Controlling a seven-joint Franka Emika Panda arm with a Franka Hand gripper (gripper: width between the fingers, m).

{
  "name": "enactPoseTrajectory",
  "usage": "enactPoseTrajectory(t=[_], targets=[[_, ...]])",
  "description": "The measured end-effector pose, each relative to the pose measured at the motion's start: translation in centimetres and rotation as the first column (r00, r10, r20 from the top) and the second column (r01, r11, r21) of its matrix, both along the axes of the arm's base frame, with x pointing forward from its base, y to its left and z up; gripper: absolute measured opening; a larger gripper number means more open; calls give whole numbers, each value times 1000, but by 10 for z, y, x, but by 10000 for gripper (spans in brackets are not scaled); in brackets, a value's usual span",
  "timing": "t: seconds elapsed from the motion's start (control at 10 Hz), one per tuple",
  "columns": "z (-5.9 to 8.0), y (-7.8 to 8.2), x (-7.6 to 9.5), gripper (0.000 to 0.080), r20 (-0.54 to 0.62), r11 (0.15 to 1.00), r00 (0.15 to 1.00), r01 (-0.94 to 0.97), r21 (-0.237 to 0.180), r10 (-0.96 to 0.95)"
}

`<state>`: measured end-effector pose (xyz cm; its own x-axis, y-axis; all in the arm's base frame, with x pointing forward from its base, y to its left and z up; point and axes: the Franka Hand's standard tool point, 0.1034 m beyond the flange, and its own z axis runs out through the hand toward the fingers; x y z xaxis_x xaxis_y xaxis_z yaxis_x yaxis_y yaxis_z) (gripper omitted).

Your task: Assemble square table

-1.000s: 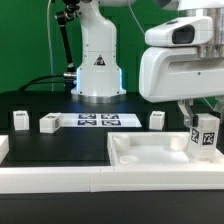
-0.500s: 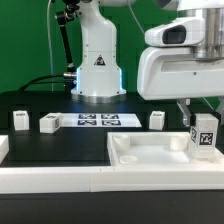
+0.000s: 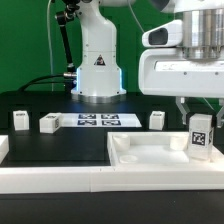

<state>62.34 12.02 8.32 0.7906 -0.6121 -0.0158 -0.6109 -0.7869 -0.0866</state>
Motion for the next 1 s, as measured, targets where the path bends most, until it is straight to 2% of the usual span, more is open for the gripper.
enactPoseTrajectory(t=[0.3,0.7,0.9,1.0], targets=[[0,0,0,291,-41,951,952,306,44,-304],[-1,4,0,291,-70,857,858,513,48,-510],[-1,5,0,291,-87,781,781,623,47,-618],[-1,5,0,291,-88,775,776,630,49,-625]])
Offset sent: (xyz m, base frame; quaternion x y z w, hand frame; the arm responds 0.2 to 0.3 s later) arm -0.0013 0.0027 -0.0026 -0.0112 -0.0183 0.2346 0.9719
